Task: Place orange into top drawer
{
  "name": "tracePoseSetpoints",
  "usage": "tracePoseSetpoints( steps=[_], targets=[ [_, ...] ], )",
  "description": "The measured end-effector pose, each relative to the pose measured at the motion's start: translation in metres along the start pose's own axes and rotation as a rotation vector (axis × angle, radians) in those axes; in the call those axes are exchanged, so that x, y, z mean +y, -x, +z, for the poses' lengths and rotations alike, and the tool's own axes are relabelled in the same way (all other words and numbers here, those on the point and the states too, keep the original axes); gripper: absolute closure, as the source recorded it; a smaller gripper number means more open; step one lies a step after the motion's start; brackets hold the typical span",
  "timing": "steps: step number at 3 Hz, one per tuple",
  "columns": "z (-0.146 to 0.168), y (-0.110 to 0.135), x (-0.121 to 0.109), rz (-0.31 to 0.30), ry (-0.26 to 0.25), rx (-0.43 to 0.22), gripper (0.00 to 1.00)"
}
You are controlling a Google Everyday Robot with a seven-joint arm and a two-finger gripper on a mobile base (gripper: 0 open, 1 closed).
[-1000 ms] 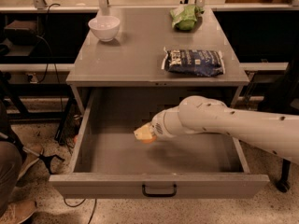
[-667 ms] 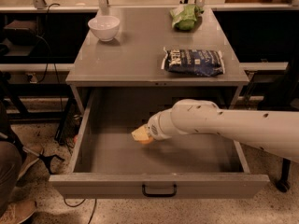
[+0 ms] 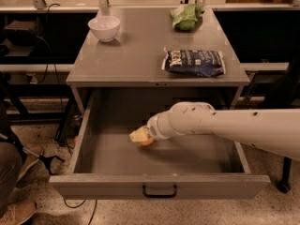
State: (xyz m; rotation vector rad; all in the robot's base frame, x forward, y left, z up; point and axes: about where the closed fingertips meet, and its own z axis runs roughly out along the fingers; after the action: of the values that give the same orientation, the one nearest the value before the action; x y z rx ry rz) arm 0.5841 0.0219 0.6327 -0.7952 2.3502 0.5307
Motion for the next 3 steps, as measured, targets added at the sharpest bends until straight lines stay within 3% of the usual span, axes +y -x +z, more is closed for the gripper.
tracePoseSetpoints(
  steps=[1,2,3],
  targets=[
    [-0.002,0.001,-0.007,0.018,0.000,-0.020,0.00],
    [-0.023,0.001,-0.024,0.047,-0.011,-0.063,0.00],
    [-0.066,-0.001,-0.046,0.071,-0.040,-0.111,0.00]
  ],
)
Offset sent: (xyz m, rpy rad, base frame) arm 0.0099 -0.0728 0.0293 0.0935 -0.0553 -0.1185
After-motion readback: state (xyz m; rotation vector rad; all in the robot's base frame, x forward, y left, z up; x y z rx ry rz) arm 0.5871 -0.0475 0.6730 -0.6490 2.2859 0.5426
